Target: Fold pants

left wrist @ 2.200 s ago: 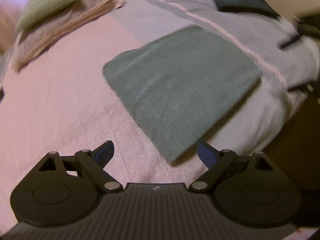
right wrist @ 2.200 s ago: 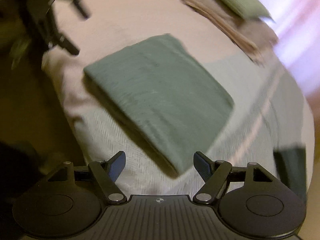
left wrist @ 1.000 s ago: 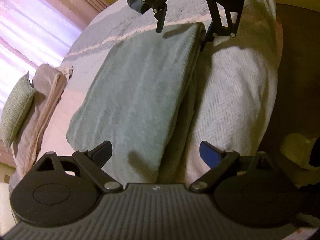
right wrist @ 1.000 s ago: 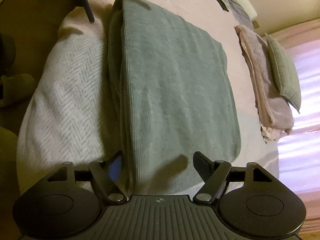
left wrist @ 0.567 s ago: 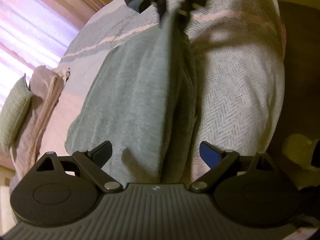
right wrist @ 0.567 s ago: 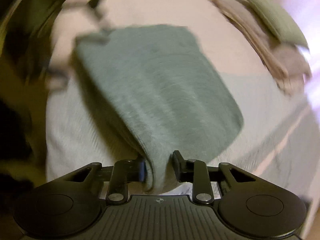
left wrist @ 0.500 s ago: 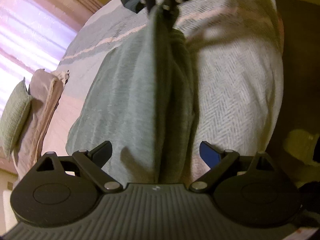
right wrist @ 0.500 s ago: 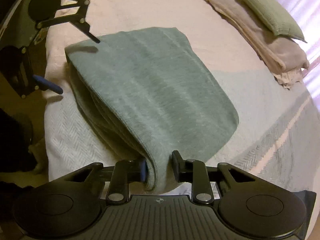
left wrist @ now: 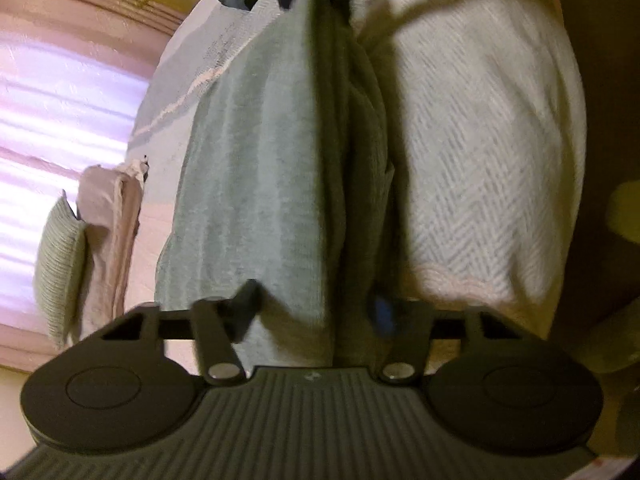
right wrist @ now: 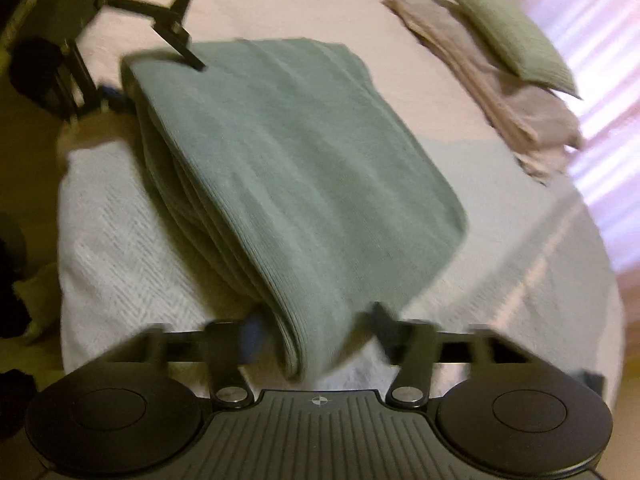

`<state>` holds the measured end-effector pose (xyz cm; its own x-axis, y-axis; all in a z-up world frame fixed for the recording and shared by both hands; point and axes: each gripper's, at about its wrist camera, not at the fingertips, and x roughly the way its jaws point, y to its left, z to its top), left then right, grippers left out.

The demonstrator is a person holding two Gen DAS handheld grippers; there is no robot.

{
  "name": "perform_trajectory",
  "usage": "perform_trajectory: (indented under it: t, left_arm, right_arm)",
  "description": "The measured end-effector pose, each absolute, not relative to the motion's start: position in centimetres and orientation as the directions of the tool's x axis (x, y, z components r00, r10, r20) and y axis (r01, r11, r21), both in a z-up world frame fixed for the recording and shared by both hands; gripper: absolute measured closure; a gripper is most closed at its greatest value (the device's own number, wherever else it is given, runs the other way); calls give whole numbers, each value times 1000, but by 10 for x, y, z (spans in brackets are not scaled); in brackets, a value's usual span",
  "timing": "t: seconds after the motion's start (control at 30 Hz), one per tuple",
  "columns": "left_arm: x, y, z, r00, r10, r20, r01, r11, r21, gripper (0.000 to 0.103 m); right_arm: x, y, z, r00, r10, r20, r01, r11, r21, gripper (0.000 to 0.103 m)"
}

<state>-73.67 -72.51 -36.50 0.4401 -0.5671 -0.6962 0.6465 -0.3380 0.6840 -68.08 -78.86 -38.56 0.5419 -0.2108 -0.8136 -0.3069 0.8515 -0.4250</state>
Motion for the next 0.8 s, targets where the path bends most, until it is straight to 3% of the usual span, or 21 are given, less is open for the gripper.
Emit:
perform_trajectory:
  t: [0.13, 0.23, 0.37, 0.47, 0.5, 0.53, 0.67, 0.73, 0.8]
  left_arm:
    - [-709, -738, -325, 359, -527, -770, 773, -294, 562, 67]
    - [-679, -756, -300, 263, -469, -843, 875, -252, 413, 67]
    - [-649, -769, -283, 158, -431, -888, 941, -207, 268, 67]
    - [-637, -770, -277, 107, -427, -898, 963, -182, 201, 67]
    - [-636, -770, -275, 102, -429, -897, 965, -175, 194, 67]
    - [-636, -768, -275, 101, -433, -896, 966, -172, 192, 67]
    - [-648, -756, -274, 137, -455, -880, 963, -147, 226, 58]
    - [-662, -746, -275, 181, -475, -861, 948, -149, 282, 37]
    - [-678, -735, -276, 227, -514, -827, 926, -148, 347, 24]
  right_arm:
    - [-700, -767, -379, 602, -188, -776, -311, 840, -445, 25]
    - [-701, -743, -393, 652, -194, -733, -388, 745, -543, 20]
    - [-684, -738, -416, 714, -251, -653, -393, 629, -671, 19]
    - [-674, -742, -436, 704, -275, -654, -453, 536, -713, 20]
    - [-671, -745, -436, 701, -284, -654, -457, 526, -718, 31]
    - [-667, -751, -432, 693, -286, -661, -447, 548, -707, 51]
    - [-648, -771, -392, 624, -229, -747, -429, 699, -572, 71]
    - [-634, -781, -368, 597, -199, -777, -406, 760, -507, 73]
    - [-616, -787, -347, 567, -172, -805, -403, 794, -454, 74]
